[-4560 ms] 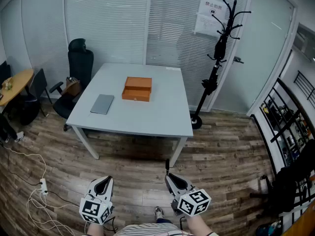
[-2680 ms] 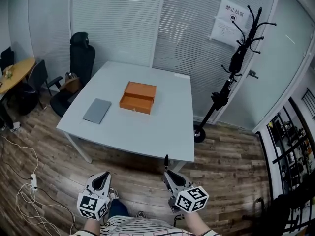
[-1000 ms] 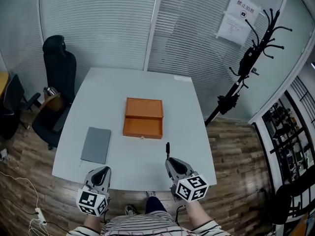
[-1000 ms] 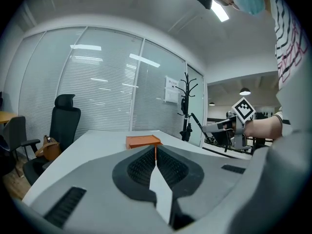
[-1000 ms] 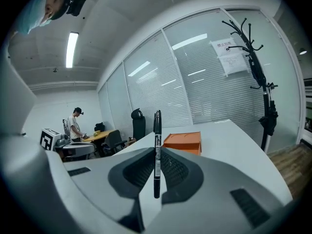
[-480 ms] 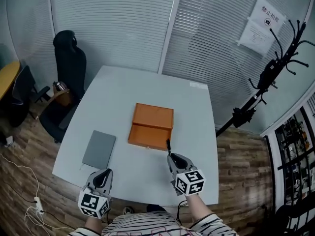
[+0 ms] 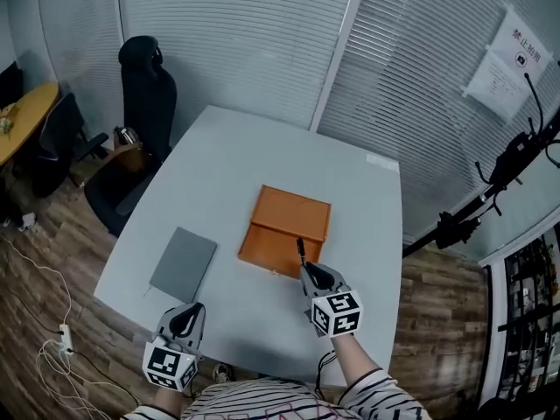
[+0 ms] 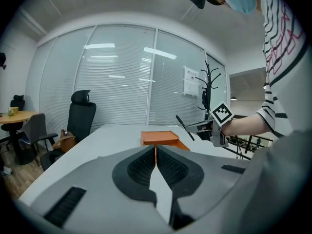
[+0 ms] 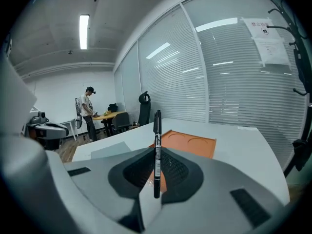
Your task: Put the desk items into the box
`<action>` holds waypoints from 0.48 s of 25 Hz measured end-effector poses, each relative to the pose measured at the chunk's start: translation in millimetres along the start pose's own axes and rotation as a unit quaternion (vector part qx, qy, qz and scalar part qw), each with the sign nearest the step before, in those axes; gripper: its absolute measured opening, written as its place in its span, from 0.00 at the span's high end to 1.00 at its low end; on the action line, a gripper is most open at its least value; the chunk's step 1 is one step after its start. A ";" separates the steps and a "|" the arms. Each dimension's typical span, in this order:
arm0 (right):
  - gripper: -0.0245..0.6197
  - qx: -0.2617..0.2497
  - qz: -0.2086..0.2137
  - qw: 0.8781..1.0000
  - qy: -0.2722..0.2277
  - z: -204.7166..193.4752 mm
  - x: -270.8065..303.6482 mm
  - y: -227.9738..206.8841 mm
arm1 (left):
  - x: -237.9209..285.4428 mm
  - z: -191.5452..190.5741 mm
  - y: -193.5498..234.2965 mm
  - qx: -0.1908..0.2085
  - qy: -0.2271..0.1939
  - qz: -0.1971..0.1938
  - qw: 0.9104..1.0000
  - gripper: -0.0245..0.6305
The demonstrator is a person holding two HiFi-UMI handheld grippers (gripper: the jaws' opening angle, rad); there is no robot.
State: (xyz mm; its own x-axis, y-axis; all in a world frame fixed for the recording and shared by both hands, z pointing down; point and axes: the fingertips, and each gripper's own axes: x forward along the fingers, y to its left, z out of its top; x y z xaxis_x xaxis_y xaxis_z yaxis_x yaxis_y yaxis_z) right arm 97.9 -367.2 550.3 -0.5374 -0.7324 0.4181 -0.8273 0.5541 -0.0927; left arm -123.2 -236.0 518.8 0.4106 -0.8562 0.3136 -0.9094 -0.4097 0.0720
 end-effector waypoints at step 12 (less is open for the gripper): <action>0.87 -0.056 0.050 0.995 0.068 -15.3 80.1 -1.2 | 0.9 -22.7 30.9 -0.028 0.030 0.057 0.998 0.92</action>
State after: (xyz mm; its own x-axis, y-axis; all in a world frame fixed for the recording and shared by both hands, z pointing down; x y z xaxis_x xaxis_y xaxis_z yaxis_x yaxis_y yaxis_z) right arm 58.3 -420.5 597.7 -0.5823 -0.6153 0.5313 -0.7436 0.6673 -0.0421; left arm -152.4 -242.3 542.8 0.3006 -0.8756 0.3782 -0.9531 -0.2906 0.0848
